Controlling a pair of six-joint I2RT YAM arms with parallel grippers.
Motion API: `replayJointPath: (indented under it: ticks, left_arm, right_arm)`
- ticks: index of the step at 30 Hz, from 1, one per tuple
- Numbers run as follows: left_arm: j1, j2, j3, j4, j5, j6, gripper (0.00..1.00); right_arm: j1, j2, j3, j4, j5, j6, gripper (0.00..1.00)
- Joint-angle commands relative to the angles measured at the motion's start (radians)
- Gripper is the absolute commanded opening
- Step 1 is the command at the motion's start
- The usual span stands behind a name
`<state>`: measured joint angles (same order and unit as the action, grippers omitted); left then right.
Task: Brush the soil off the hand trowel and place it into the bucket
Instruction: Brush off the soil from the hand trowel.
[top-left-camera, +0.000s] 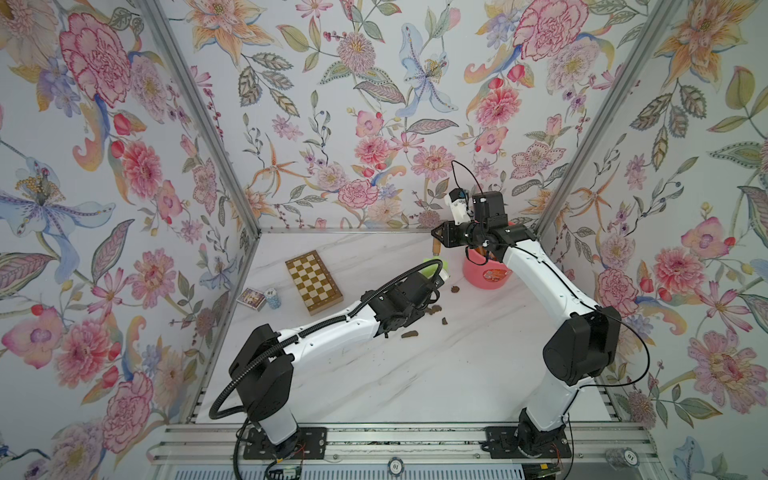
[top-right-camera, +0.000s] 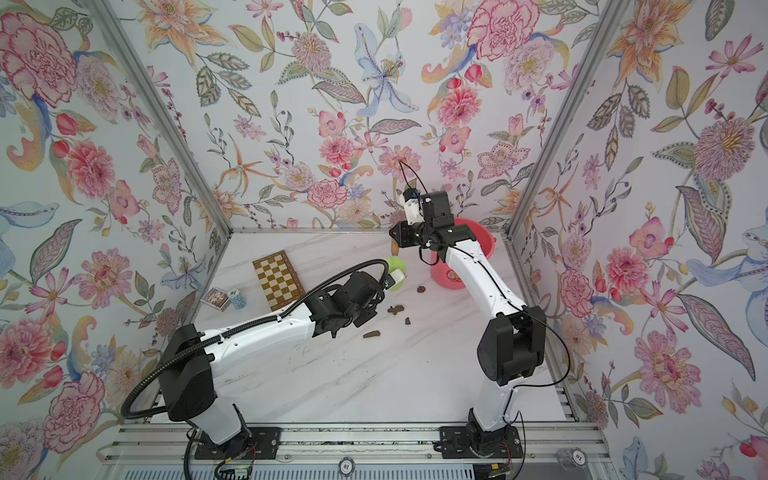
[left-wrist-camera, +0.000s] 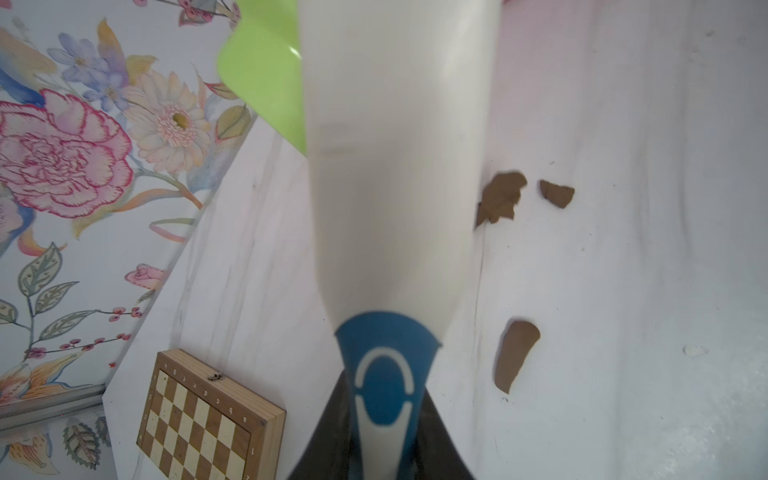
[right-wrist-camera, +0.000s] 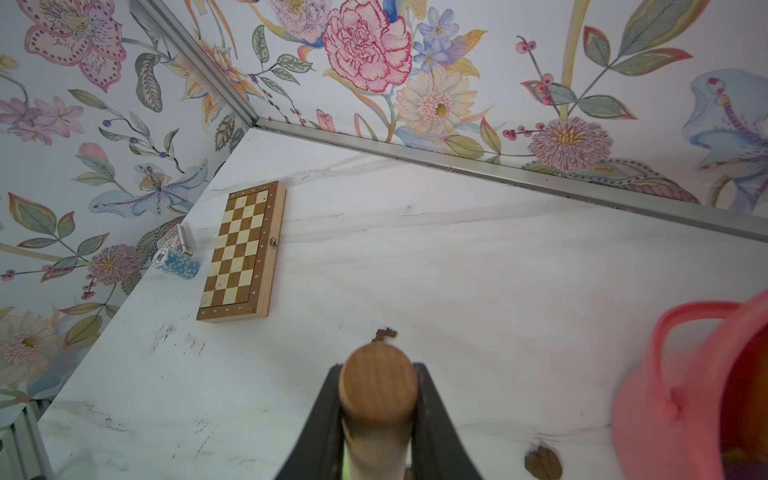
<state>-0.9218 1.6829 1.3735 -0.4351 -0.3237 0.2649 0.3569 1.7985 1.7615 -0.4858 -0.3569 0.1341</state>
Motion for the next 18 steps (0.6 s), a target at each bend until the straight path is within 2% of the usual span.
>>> replayJointPath:
  ticks: [1, 10, 18]
  left_arm:
    - [0.035, 0.012, 0.039, 0.037, -0.042, 0.048, 0.0]
    - [0.034, 0.067, 0.012, 0.097, -0.041, 0.074, 0.0]
    - [-0.019, 0.085, -0.056, 0.073, -0.024, 0.05, 0.0]
  right_arm:
    - [0.016, -0.007, 0.027, -0.024, -0.025, -0.017, 0.19]
    - [0.014, -0.053, 0.034, -0.024, -0.111, 0.015, 0.19]
    - [-0.002, -0.053, 0.091, -0.024, -0.134, 0.036, 0.18]
